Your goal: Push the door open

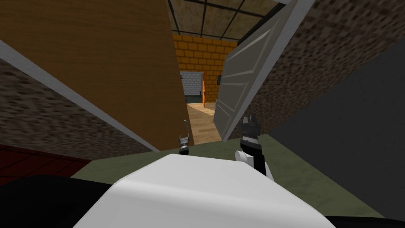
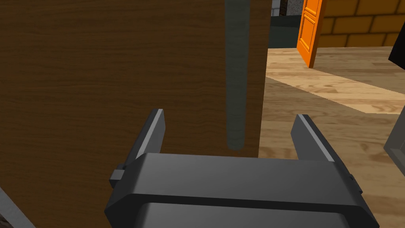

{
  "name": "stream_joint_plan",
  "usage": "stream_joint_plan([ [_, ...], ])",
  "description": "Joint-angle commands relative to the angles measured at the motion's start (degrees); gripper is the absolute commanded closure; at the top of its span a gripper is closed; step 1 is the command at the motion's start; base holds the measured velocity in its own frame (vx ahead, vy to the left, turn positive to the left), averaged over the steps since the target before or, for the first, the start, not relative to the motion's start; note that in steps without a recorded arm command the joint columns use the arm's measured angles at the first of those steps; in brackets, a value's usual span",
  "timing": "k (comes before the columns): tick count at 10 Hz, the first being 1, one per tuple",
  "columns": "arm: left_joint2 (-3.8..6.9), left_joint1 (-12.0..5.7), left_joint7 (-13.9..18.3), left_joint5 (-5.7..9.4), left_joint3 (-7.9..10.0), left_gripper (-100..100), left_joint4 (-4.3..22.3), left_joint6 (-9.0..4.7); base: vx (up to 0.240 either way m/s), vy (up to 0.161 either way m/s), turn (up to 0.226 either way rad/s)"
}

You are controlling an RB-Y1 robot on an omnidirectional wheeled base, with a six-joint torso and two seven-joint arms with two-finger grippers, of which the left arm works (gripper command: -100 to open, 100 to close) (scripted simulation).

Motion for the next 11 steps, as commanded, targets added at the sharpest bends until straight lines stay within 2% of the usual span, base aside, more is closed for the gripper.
stream_joint_plan([
  [1,-0.39,-0.36,1.59,1.18,-0.66,-100,2.27,-0.71,-0.008,0.144,-0.297],
  [2,-0.39,-0.36,1.59,1.18,-0.66,-100,2.27,-0.71,-0.002,0.107,-0.111],
  [3,-0.68,-0.64,2.35,1.79,-0.96,-100,3.46,-1.03,0.002,0.088,-0.204],
  [5,-1.27,-1.18,3.79,2.96,-1.54,-100,5.76,-1.65,-0.012,0.127,-0.36],
  [6,-1.08,-1.07,3.32,2.59,-1.34,-100,5.13,-1.48,-0.007,0.066,-0.068],
  [7,0.19,-1.16,3.92,2.78,-1.23,-100,5.61,-1.75,0.098,0.06,-0.017],
  [11,1.33,-1.29,4.89,3.05,-0.93,-100,6.4,-2.24,0.183,0.057,-0.031],
])
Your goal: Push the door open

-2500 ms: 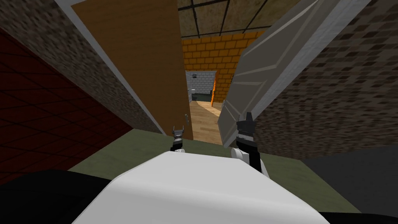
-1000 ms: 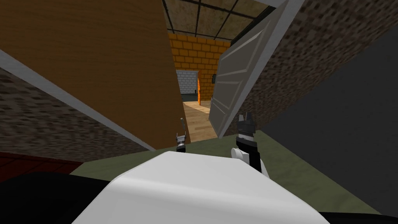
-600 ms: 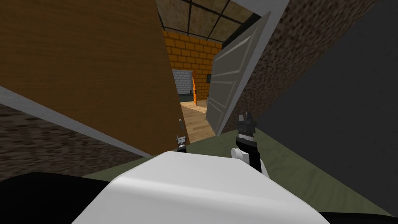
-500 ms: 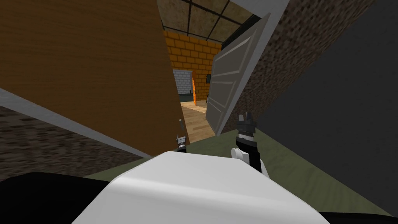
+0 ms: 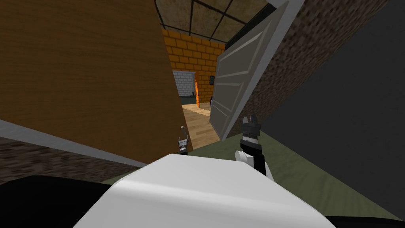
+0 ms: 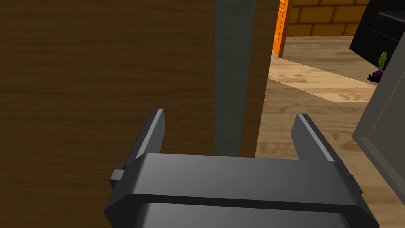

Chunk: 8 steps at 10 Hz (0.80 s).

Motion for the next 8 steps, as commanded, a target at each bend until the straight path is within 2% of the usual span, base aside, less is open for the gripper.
stream_joint_plan([
  [1,0.14,-0.03,0.52,0.11,0.12,-100,0.41,-0.33,0.209,0.081,-0.033],
  [3,-0.29,-0.1,1.09,0.26,0.29,-100,0.87,-0.62,0.184,0.066,-0.029],
  [4,-0.15,-0.06,0.86,0.2,0.22,-100,0.7,-0.51,0.087,0.037,-0.008],
  [5,-0.15,-0.06,0.86,0.2,0.22,100,0.7,-0.51,-0.012,-0.005,0.007],
  [8,-0.15,-0.06,0.86,0.2,0.22,100,0.7,-0.51,-0.013,-0.008,-0.005],
])
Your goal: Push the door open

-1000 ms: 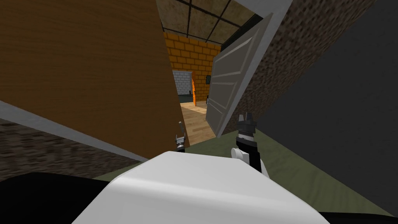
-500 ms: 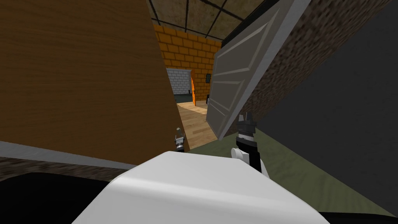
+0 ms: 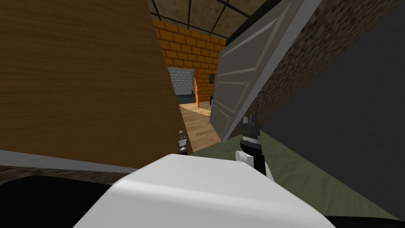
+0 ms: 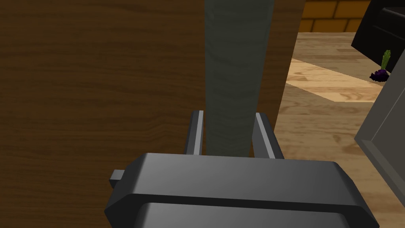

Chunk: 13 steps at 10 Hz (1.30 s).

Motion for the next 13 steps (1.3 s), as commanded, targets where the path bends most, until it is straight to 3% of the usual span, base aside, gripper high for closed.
stream_joint_plan([
  [1,-0.07,0.24,-0.05,-0.06,-0.11,100,0.03,-0.17,0.0,0.0,0.0],
  [2,-0.07,0.24,-0.05,-0.06,-0.11,100,0.03,-0.17,0.0,0.0,0.0],
  [8,1.12,0.96,-0.84,3.13,5.41,100,-0.74,-0.77,0.166,0.021,-0.066],
  [9,1.12,0.96,-0.84,3.13,5.41,100,-0.74,-0.77,0.134,0.028,-0.037],
  [12,1.41,1.53,-1.33,4.98,8.63,100,-1.18,-1.23,0.122,0.019,-0.073],
  [13,1.41,1.53,-1.33,4.98,8.63,100,-1.18,-1.23,0.112,0.029,-0.019],
])
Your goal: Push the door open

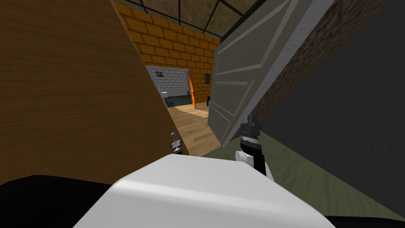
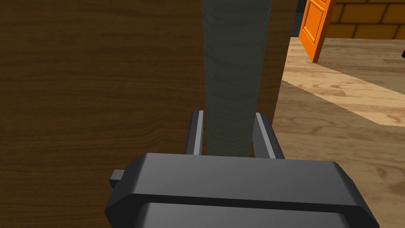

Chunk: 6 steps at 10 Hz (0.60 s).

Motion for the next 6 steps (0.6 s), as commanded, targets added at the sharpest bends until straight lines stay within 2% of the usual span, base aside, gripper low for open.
stream_joint_plan([
  [1,0.44,0.93,-0.86,1.1,2.2,100,-1.41,-0.36,0.099,0.041,-0.069],
  [5,0.43,1.44,-1.3,2.76,5.08,100,-1.8,-0.77,0.11,0.029,-0.055],
  [6,0.43,1.44,-1.3,2.76,5.08,100,-1.8,-0.77,0.063,0.021,-0.018],
])
